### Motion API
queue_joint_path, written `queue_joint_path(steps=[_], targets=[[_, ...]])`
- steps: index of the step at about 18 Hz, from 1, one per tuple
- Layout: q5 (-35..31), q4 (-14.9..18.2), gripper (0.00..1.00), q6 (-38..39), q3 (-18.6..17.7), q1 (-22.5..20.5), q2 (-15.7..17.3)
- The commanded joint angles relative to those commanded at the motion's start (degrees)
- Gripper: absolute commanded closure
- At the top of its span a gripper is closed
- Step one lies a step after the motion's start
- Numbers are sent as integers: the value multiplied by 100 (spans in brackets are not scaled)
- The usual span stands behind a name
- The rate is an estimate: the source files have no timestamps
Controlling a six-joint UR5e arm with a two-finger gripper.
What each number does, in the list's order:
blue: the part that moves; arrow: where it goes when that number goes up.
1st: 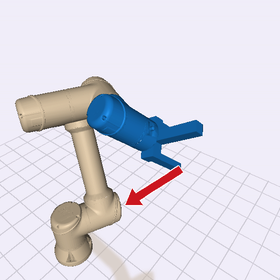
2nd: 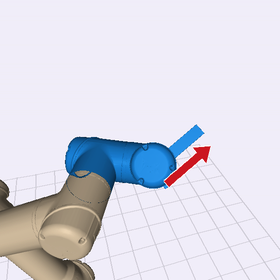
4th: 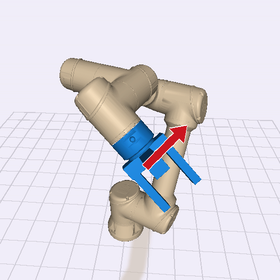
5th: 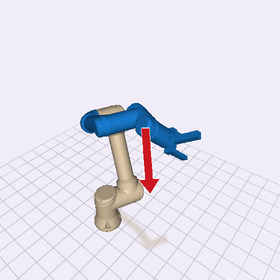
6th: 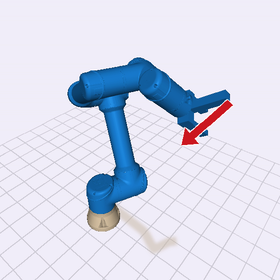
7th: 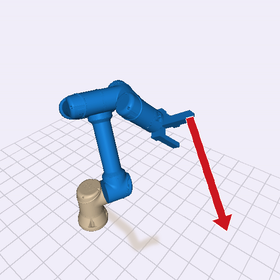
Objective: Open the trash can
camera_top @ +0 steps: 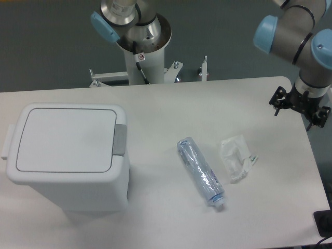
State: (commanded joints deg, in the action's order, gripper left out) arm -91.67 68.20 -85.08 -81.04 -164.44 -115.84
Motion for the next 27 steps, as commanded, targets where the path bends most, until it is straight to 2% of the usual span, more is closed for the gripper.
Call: queue_joint_path(steps=[5,9,11,14,19,21,24,27], targets=[[0,26,0,0,-9,26,17],[26,26,0,52,-166,132,157],[375,26,0,419,-228,114,219],[483,26,0,825,-263,210,263],[974,-44,0,2169,-290,351,325],[1063,-70,0,2407,-325,509,316],[1308,-237,0,2584,-351,519,299],[1713,-185,0,2899,-203,588,369]])
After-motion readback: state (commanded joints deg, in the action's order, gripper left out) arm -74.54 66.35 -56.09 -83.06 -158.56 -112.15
